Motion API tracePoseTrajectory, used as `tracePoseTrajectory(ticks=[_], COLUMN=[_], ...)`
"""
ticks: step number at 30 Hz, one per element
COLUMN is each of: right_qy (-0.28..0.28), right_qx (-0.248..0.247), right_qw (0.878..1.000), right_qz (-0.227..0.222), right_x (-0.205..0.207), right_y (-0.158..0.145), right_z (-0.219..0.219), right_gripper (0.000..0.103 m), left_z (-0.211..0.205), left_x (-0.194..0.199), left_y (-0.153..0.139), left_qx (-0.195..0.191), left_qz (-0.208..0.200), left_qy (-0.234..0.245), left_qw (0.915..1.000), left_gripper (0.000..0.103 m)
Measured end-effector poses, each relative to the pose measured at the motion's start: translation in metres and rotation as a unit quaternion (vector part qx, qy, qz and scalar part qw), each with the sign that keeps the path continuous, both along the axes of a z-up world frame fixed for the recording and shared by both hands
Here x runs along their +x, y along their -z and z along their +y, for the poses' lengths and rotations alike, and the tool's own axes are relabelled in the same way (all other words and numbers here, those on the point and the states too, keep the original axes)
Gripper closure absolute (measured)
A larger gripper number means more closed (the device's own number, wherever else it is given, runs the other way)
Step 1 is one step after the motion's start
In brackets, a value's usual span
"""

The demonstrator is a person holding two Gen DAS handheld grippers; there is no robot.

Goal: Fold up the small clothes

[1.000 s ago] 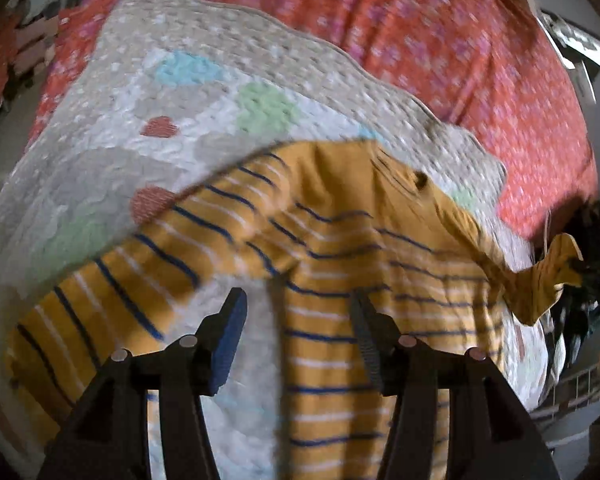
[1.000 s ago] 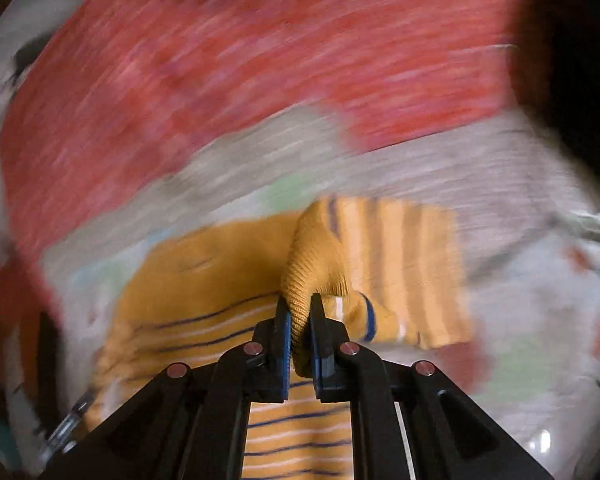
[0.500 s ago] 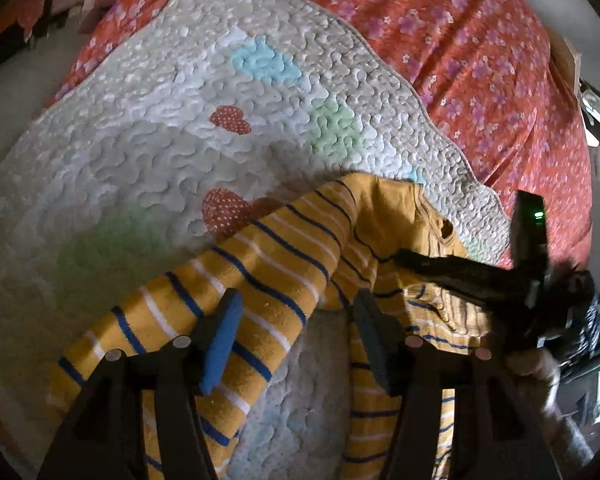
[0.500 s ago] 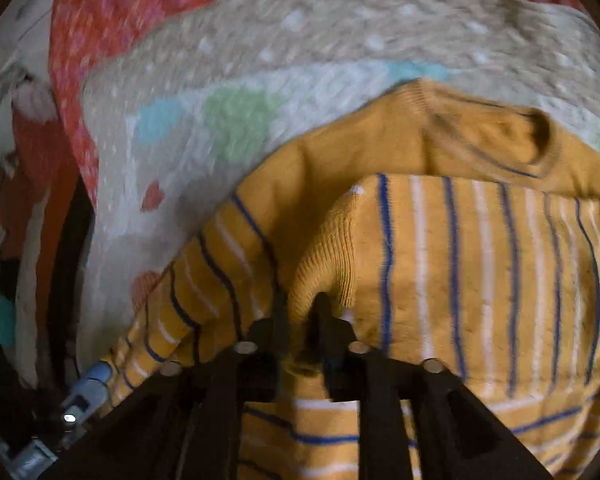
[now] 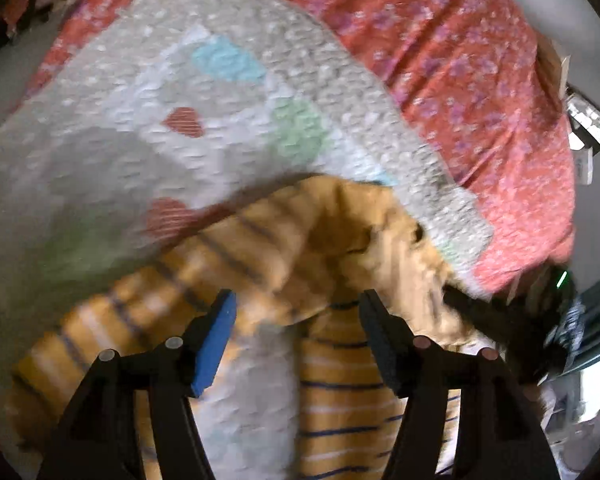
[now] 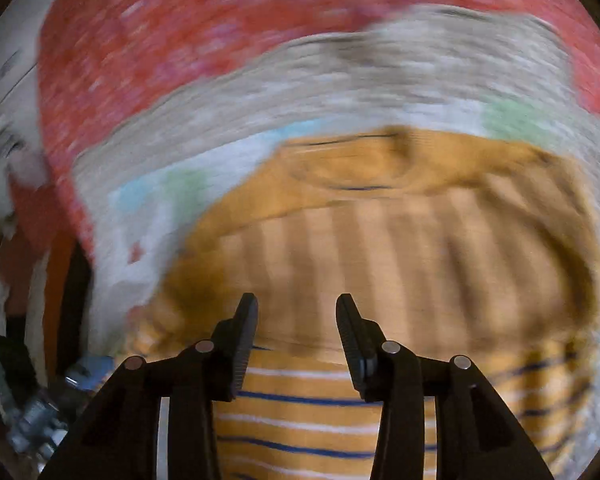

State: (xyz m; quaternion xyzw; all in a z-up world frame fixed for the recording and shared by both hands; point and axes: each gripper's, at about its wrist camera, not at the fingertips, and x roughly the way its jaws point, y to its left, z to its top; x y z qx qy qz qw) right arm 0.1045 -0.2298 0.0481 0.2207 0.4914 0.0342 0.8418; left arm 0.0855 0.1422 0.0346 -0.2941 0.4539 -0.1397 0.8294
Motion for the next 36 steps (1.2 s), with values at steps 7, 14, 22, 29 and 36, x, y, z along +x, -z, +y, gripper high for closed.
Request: tracePoseTrajectory(ticks=[7, 14, 22, 29, 36], right_qy=[0.125, 0.143, 0.112, 0.104, 0.128], right_qx=[0.015, 0.020, 0.036, -0.042, -0.077], right_qw=[0.992, 0.989, 0.993, 0.994, 0.989], right_qz=[-0.022, -0.009, -0.021, 0.014, -0.012], right_x=[-0.055, -0.040, -0.022, -0.011, -0.027], right_y=[0.004, 0.030, 0.028, 0.052, 0.012], right_z=[-0.125, -0.168, -0.168, -0.166, -0.154], right_gripper=[0.046, 0.043, 0.052, 0.054, 0.052], left_z=[-0.081, -0.147, -0.131, -0.125, -0.061], left_x=[0.072, 0.109, 0.115, 0.114, 0.093], left_y=[0.008, 0.050, 0.024, 0.055, 0.049], left_qx=[0.102, 0.176, 0.163, 0.155, 0.039], left_qz=[0.020, 0.100, 0.104, 0.114, 0.139], left_qy=[0.068, 0.135, 0.102, 0.063, 0.016], left_qw=[0.9923, 0.9699, 0.9758, 0.9793, 0.9893], left_gripper=[0.031, 0.082, 0.097, 0.090, 0.073])
